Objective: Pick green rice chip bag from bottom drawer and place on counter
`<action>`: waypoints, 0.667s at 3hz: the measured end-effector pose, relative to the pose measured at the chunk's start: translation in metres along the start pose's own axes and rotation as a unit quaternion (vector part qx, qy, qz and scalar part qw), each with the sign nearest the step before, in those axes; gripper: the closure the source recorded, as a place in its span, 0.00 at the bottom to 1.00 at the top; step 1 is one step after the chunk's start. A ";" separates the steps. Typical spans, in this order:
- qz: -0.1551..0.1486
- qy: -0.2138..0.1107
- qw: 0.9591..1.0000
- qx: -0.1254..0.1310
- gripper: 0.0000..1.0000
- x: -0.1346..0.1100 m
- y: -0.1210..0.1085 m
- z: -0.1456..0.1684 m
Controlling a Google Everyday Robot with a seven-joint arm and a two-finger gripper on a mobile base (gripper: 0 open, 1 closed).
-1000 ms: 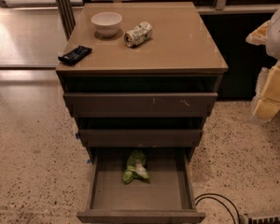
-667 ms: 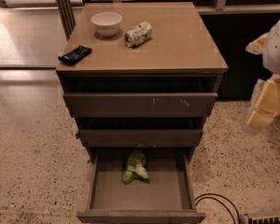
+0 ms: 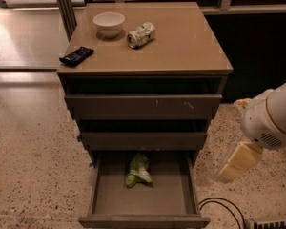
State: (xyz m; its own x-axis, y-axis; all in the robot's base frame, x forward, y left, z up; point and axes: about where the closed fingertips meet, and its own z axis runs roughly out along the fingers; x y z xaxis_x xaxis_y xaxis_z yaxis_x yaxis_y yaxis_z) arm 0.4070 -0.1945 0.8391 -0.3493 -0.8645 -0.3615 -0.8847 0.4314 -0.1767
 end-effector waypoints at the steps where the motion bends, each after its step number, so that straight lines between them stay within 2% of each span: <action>1: 0.022 -0.023 0.999 -0.031 0.00 0.008 0.039 0.074; 2: 0.033 -0.030 0.998 -0.046 0.00 0.009 0.061 0.146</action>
Offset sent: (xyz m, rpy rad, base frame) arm 0.0164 0.0919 -0.2317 0.1542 0.0225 -0.0530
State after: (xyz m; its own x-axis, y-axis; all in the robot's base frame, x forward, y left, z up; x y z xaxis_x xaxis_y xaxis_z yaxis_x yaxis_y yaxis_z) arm 0.3948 -0.1377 0.6910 -0.3908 -0.8173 -0.4235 -0.8861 0.4585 -0.0672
